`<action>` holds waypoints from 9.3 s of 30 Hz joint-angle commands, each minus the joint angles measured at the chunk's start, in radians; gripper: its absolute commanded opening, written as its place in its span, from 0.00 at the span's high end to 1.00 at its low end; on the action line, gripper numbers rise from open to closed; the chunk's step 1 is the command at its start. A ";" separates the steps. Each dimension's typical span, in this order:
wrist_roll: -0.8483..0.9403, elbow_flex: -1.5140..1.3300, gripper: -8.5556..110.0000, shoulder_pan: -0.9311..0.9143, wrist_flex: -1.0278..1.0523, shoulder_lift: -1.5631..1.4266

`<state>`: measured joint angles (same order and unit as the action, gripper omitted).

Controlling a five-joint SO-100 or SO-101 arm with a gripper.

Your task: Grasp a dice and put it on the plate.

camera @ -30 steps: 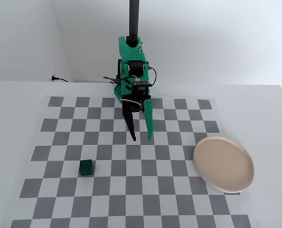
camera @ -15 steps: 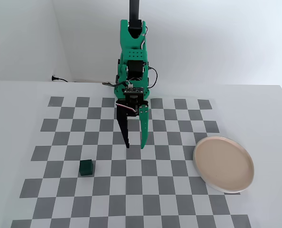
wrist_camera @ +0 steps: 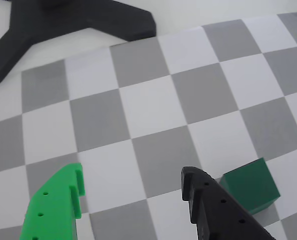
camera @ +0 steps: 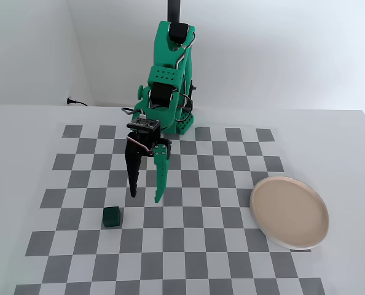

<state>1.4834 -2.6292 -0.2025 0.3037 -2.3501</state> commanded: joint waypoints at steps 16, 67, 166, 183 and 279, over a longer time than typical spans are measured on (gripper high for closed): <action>-0.006 0.219 0.76 -0.225 -0.156 0.295; 0.057 0.192 0.77 -0.155 -0.288 0.598; 0.106 0.512 0.96 0.891 0.046 0.377; 0.091 0.762 0.96 1.020 0.017 0.718; -0.161 -0.110 0.96 0.518 0.380 -0.632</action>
<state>1.3576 -2.7320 0.3436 0.7026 -2.8701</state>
